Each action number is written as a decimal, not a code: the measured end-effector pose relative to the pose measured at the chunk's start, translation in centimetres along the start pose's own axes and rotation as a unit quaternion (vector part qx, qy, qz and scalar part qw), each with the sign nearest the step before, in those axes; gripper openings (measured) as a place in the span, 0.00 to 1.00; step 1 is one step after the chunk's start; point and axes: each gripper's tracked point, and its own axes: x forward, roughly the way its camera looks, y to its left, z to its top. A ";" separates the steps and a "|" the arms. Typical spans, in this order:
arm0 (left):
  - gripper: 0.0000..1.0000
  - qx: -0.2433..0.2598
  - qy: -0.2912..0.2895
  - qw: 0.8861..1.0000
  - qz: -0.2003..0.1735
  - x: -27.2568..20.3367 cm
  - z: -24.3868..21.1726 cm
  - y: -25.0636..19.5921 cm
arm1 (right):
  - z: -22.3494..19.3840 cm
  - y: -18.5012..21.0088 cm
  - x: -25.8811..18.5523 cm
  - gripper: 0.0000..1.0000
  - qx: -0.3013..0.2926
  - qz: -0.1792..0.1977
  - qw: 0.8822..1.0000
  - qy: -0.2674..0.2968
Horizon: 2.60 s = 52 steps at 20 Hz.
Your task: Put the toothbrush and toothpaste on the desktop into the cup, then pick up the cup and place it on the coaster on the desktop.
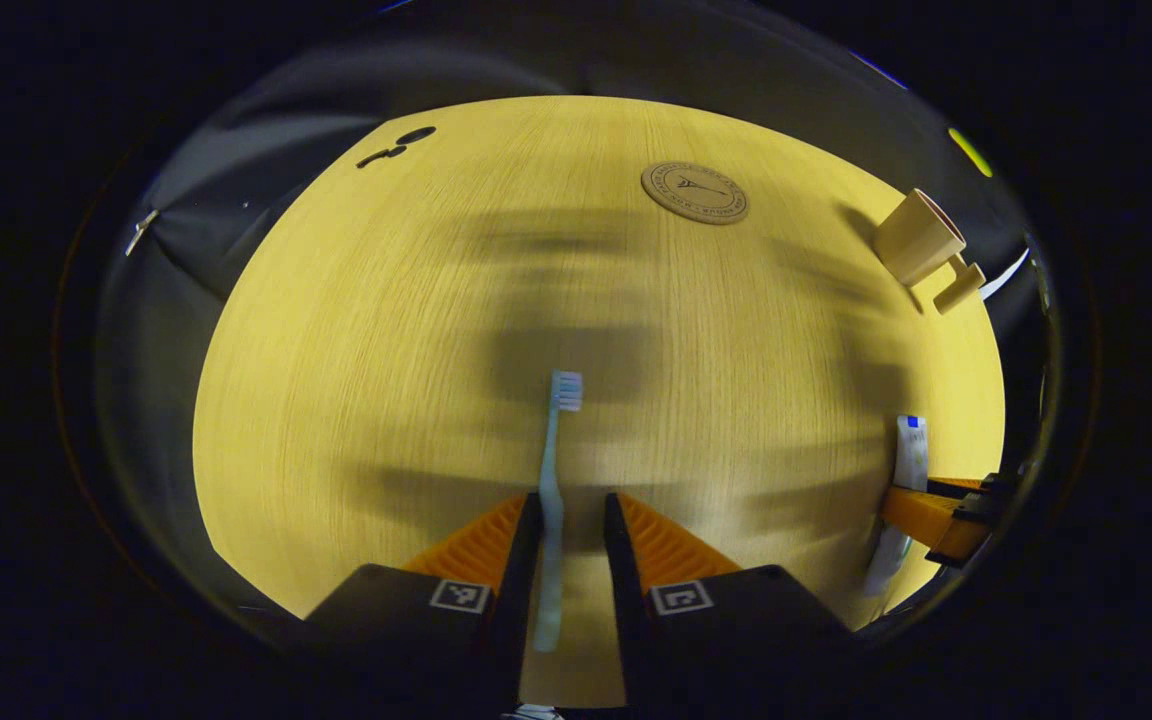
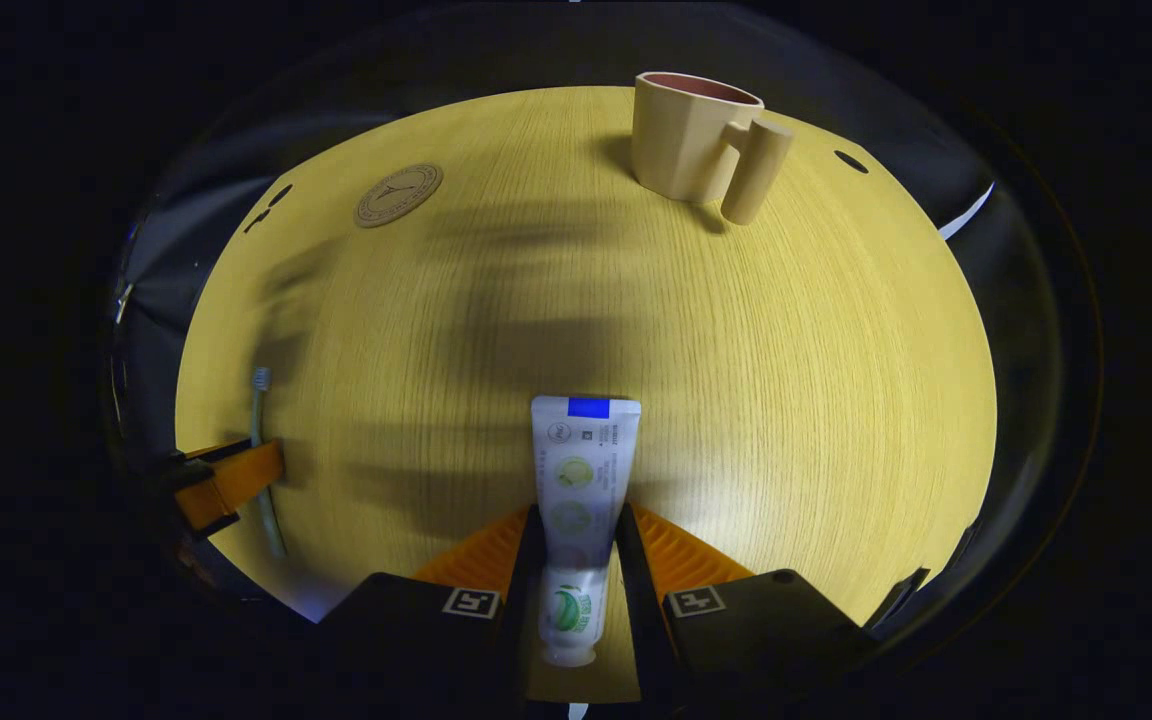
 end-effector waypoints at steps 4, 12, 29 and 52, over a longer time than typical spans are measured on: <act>0.18 -0.006 0.001 1.000 0.000 0.0 0.0 0.2 | 0.0 0.0 -0.1 0.46 -0.005 -0.003 1.000 0.001; 0.07 0.001 -0.033 0.999 0.000 -0.1 0.2 0.3 | -0.2 0.0 -0.3 0.43 0.006 -0.009 1.000 -0.007; 0.06 -0.034 -0.177 0.983 -0.042 -7.4 0.7 -1.5 | 0.4 -2.0 -3.4 0.39 0.048 0.028 0.988 -0.142; 0.06 -0.061 -0.396 0.910 -0.110 -19.3 7.2 -8.7 | 14.0 -5.6 -22.1 0.28 0.011 0.068 0.855 -0.514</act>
